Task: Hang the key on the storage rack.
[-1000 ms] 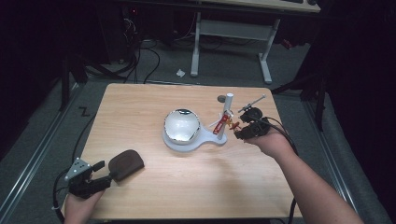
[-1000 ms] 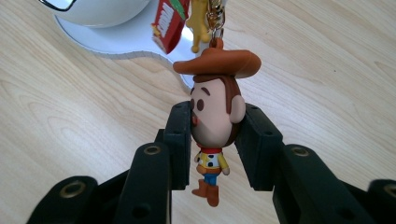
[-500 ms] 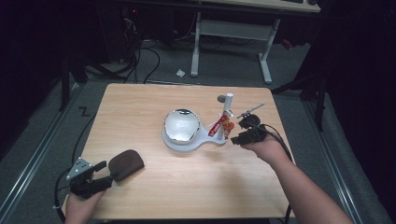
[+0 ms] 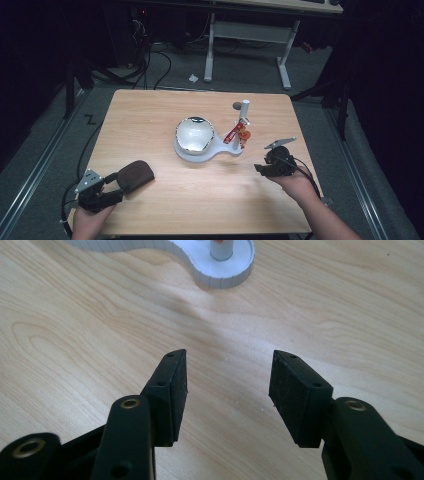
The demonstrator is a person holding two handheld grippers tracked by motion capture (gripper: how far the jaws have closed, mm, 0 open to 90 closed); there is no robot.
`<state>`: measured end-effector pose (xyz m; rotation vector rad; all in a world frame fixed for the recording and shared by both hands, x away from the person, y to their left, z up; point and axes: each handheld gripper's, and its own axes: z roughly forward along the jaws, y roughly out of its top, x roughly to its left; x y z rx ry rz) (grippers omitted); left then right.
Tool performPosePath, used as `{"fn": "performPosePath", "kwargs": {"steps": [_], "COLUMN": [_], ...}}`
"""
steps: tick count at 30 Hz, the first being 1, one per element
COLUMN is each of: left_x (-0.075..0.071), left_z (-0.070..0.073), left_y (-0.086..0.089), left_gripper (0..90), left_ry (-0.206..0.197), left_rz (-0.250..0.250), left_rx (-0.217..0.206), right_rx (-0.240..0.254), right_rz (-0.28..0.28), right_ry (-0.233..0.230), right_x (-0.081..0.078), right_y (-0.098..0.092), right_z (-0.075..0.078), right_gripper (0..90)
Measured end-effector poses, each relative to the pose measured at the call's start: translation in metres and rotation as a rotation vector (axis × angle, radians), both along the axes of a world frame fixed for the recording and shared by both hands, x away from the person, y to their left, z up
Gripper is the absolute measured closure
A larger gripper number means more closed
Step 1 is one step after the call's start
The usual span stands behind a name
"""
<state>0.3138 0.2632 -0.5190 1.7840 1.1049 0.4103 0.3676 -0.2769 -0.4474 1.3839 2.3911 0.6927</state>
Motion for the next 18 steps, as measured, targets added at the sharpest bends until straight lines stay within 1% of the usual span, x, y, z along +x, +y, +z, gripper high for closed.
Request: {"fn": "performPosePath", "kwargs": {"steps": [3, 4, 6, 8, 10, 12, 14, 16, 18], "left_x": [0.0, -0.001, -0.001, -0.001, -0.002, -0.003, -0.003, -0.004, -0.005], "left_z": [0.0, 0.0, 0.0, 0.001, 0.001, 0.002, 0.002, 0.002, 0.001], "left_y": [0.0, -0.001, -0.001, -0.001, -0.002, -0.003, -0.003, -0.003, -0.003], "left_gripper": [31.4, 31.5, 31.4, 31.5, 31.7, 31.6, 31.4, 30.9, 31.1], "left_ry": [-0.001, -0.001, -0.004, -0.011, -0.021, -0.025, -0.024, -0.023, -0.024], "left_rz": [-0.001, 0.001, 0.004, 0.009, 0.016, 0.021, 0.027, 0.033, 0.042], "left_rx": [0.007, 0.01, 0.017, 0.026, 0.03, 0.038, 0.047, 0.055, 0.055], "right_rx": [0.021, 0.04, 0.055, 0.049, 0.053, 0.079, 0.097, 0.123, 0.126], "right_rz": [-0.003, -0.007, -0.012, -0.021, -0.028, -0.051, -0.059, -0.079, -0.091], "right_ry": [-0.034, -0.047, -0.068, -0.105, -0.145, -0.172, -0.197, -0.231, -0.262], "right_x": [-0.01, -0.014, -0.018, -0.025, -0.03, -0.037, -0.042, -0.05, -0.056], "right_y": [-0.004, -0.006, -0.009, -0.012, -0.015, -0.018, -0.019, -0.02, -0.021], "right_z": [-0.012, -0.017, -0.024, -0.032, -0.04, -0.049, -0.056, -0.064, -0.07], "right_gripper": [49.8, 49.7, 49.5, 49.5, 49.1, 48.8, 48.7, 48.8, 48.9]}}
